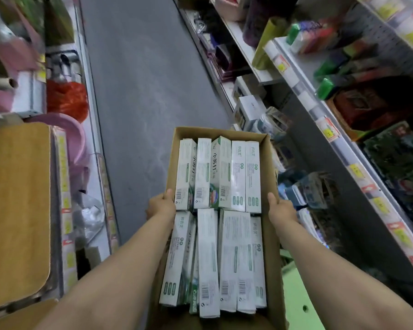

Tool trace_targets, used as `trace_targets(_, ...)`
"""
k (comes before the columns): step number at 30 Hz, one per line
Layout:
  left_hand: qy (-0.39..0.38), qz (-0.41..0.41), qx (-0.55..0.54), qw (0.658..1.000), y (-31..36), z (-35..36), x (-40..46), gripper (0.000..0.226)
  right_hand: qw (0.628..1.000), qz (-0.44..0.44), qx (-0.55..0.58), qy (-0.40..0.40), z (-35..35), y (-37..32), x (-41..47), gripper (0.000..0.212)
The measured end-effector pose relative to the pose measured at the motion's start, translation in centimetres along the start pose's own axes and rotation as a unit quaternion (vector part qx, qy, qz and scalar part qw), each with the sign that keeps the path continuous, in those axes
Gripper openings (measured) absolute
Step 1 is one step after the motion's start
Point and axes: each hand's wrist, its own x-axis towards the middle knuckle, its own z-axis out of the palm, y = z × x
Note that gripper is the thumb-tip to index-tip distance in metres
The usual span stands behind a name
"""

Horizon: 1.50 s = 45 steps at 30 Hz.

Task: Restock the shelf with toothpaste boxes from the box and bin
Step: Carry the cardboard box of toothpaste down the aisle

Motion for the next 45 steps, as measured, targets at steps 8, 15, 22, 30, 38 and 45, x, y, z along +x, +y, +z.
trace_targets(8, 0.048, 0.01, -0.038, 0.998, 12.8, -3.1, 9.6, 0.029, 0.997, -0.074, -0.01, -0.029, 3.5, -17.7, 6.7, 0.058)
trace_targets(15, 0.09, -0.013, -0.082, 0.992, 23.9, -3.5, 17.3, 0.028, 0.99, -0.124, -0.023, -0.061, 5.2, -33.8, 14.1, 0.058)
trace_targets(22, 0.094, -0.033, -0.086, 0.991, 35.9, -3.9, 28.6, 0.032, 0.983, -0.164, -0.06, -0.052, 7.4, -50.1, 21.6, 0.045)
trace_targets(30, 0.068, -0.032, -0.093, 0.993, 53.2, -4.3, 41.9, 0.034, 0.985, -0.167, -0.033, -0.023, 9.6, -68.6, 29.6, 0.054)
trace_targets(38, 0.074, -0.012, -0.07, 0.995, 71.2, -3.1, 54.7, 0.037, 0.983, -0.18, -0.029, -0.028, 12.9, -86.5, 41.9, 0.059)
trace_targets(45, 0.092, -0.038, -0.111, 0.989, 85.1, -1.3, 65.5, 0.032, 0.977, -0.2, -0.055, -0.042, 14.4, -103.3, 50.9, 0.049)
